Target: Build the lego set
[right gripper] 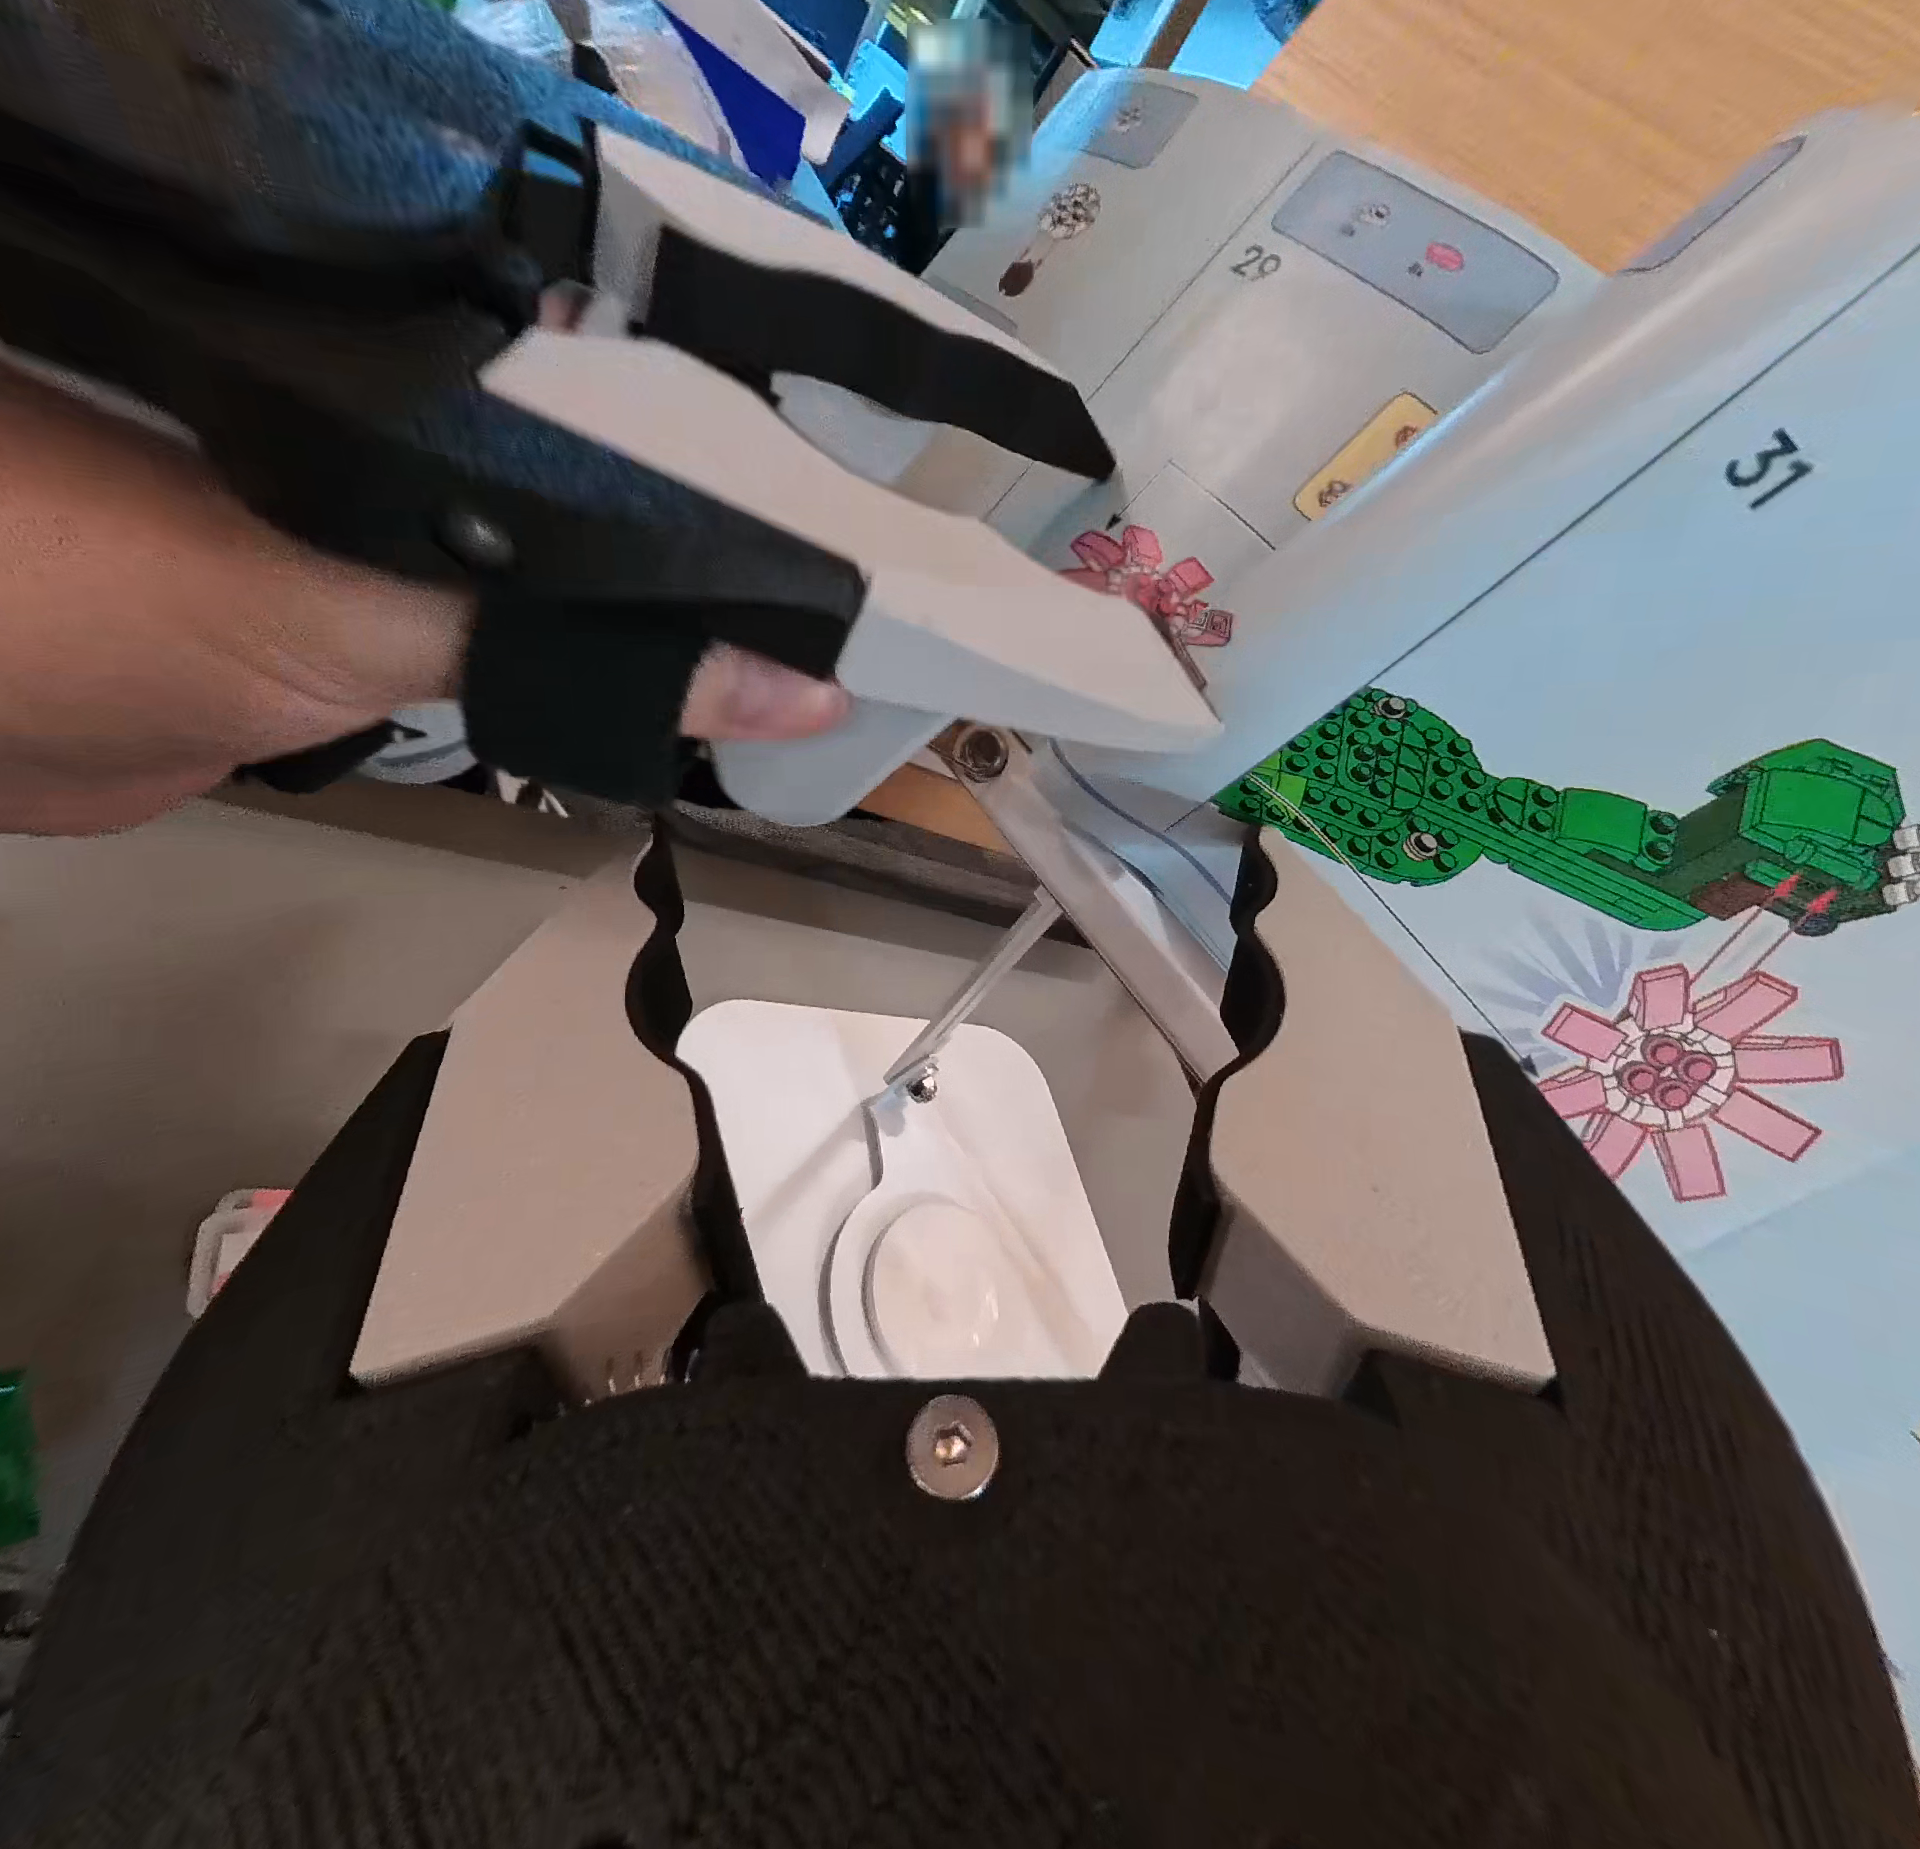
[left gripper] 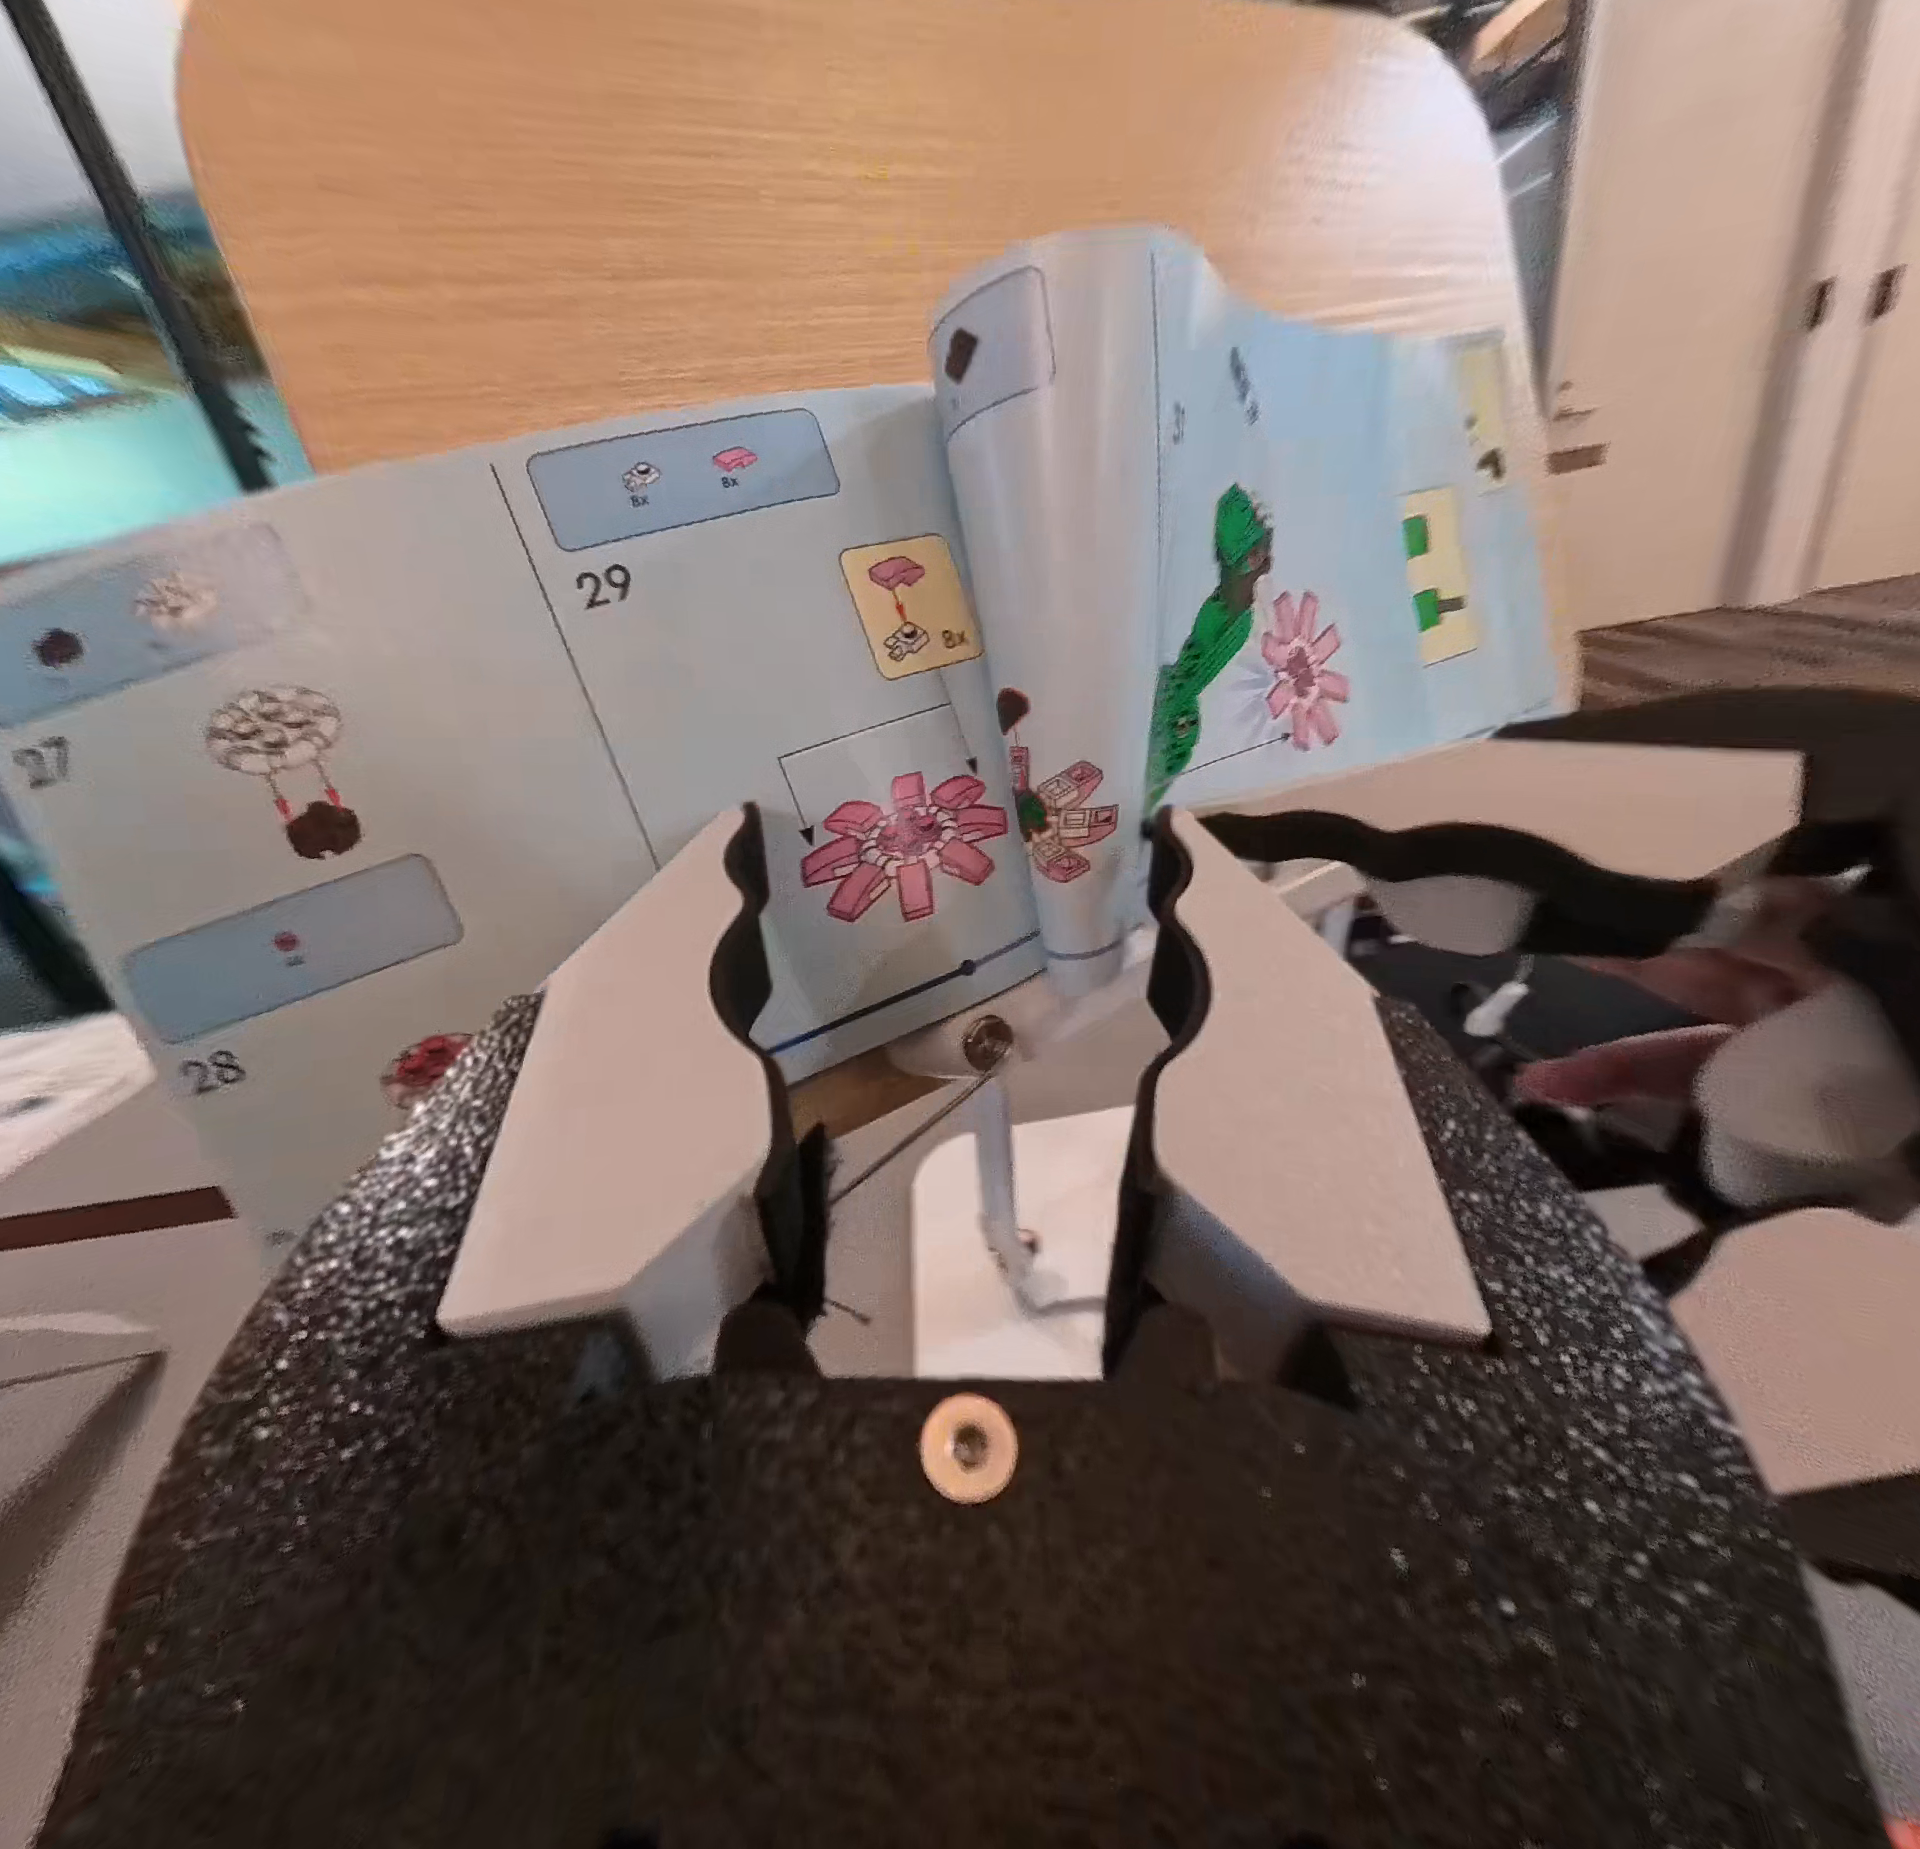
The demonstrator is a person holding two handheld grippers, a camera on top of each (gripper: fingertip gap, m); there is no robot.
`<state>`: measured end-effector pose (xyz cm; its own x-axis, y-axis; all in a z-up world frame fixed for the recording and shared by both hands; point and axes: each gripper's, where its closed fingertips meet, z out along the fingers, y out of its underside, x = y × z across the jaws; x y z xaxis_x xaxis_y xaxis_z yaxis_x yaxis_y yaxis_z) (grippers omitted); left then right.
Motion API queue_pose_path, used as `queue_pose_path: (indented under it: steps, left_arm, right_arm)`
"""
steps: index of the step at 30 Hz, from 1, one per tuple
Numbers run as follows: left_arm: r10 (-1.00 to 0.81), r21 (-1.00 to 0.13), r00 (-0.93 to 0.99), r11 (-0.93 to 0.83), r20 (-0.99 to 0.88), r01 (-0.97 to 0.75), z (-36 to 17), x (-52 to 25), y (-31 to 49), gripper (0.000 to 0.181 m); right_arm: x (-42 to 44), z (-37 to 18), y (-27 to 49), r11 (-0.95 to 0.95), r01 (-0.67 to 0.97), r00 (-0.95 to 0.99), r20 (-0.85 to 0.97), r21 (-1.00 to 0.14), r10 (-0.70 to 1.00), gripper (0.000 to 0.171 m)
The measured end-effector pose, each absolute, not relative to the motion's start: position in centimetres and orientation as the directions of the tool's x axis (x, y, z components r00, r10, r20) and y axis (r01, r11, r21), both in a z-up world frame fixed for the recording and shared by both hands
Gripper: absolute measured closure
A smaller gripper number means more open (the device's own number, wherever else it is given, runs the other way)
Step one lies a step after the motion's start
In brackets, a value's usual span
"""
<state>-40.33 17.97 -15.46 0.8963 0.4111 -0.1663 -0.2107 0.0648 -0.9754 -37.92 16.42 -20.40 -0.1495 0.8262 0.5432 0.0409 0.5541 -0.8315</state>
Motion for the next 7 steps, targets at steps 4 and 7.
queue_pose_path:
  steps: [4,7]
  left_arm:
    - [0.478,-0.964,0.849,0.017,-0.225,-0.266,-16.5,-41.2,18.2,0.113]
    - [0.514,-0.947,0.809,-0.021,-0.285,-0.321,-16.6,-42.0,18.2,0.118]
  right_arm:
    - [-37.7,-20.6,16.3,0.566,0.037,-0.169,0.553,-0.824,0.816,0.066]
    - [-37.2,-20.9,16.0,0.582,0.027,-0.199,0.566,-0.813,0.800,0.066]
